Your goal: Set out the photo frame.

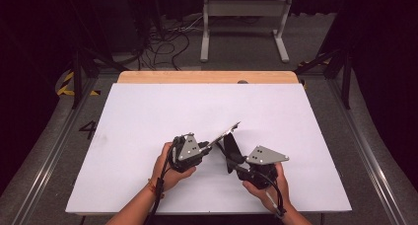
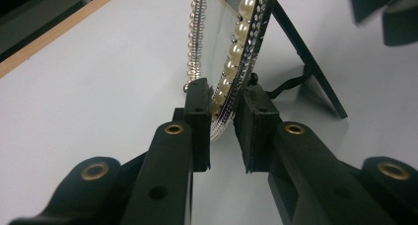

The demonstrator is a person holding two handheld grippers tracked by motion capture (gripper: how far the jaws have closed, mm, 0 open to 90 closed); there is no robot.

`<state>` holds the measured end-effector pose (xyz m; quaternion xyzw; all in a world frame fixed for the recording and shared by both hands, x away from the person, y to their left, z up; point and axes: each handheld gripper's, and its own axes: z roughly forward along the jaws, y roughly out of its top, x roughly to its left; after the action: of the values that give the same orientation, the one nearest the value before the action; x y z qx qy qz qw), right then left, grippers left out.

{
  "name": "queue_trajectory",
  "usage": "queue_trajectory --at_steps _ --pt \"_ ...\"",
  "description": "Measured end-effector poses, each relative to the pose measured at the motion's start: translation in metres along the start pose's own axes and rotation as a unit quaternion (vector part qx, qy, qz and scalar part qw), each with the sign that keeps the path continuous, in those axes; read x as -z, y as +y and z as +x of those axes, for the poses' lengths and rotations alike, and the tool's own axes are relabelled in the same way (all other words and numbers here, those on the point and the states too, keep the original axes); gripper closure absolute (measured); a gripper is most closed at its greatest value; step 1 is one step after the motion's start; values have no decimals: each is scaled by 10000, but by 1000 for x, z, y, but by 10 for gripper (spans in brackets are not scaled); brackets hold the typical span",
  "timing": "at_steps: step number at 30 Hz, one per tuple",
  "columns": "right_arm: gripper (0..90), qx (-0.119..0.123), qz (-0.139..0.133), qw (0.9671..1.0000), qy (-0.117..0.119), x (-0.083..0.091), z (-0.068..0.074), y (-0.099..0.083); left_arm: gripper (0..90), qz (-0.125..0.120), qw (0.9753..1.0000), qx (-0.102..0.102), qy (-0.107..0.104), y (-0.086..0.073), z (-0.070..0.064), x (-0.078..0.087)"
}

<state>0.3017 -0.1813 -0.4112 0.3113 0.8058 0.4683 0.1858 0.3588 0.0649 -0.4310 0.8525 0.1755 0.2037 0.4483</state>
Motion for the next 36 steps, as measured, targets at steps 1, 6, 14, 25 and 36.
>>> queue_trajectory --at_steps 1,6,14,25,36 --pt "833 48 64 9999 89 -2 3 -1 772 7 10000 -3 4 0 0 0" --pt "900 210 300 9989 293 -18 10 -7 776 -3 10000 -13 24 -1 0 -1" --pt "900 63 575 9983 93 -36 4 -17 769 47 10000 7 30 -7 2 -8" --pt "900 19 512 9986 -142 -27 -4 -18 789 131 9996 -104 210 -5 -3 -7" --pt "900 25 437 9989 149 -28 4 -17 793 198 9994 -171 228 -3 -8 -4"
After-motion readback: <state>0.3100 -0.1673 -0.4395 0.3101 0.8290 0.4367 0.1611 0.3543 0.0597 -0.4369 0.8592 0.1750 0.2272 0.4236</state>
